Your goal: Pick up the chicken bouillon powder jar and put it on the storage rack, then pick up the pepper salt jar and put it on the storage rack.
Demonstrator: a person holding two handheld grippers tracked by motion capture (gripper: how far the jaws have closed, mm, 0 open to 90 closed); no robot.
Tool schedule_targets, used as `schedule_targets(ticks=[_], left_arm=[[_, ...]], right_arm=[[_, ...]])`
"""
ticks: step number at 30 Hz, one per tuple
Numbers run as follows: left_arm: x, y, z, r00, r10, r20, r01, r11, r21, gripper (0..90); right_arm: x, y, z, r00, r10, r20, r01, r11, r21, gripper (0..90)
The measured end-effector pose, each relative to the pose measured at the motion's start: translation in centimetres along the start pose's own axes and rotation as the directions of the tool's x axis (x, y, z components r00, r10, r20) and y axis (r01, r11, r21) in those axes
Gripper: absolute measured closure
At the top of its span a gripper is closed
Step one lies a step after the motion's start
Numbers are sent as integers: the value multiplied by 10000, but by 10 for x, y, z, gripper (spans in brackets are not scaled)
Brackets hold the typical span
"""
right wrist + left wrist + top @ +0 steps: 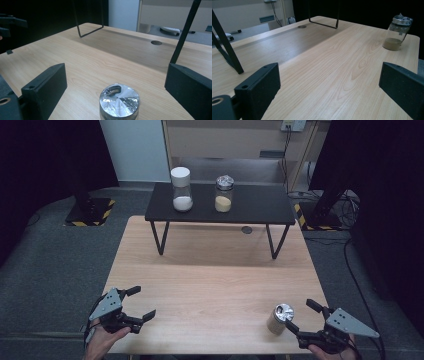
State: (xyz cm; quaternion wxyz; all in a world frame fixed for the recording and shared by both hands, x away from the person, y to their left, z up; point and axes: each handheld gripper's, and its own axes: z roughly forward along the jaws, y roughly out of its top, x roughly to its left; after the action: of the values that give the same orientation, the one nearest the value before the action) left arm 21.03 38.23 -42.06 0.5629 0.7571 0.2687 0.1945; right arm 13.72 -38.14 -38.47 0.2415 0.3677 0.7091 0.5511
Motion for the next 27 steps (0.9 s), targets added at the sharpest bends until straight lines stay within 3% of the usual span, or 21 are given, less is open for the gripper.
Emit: schedule_targets(ticks=[13,21,27], left_arm=[[1,2,3,9999,71,106,-72,9999,116,25],[-1,2,3,9999,116,73,-117,9998,134,25],[0,2,3,10000,75,29,-76,9999,137,25]], right_arm=[[-2,11,-9,9997,126,-196,-128,9999,-79,43],[-4,33,-17,9991,-370,-212,375,9990,227,34],[-6,53,-19,9982,-466,-381,486,9974,537,37]])
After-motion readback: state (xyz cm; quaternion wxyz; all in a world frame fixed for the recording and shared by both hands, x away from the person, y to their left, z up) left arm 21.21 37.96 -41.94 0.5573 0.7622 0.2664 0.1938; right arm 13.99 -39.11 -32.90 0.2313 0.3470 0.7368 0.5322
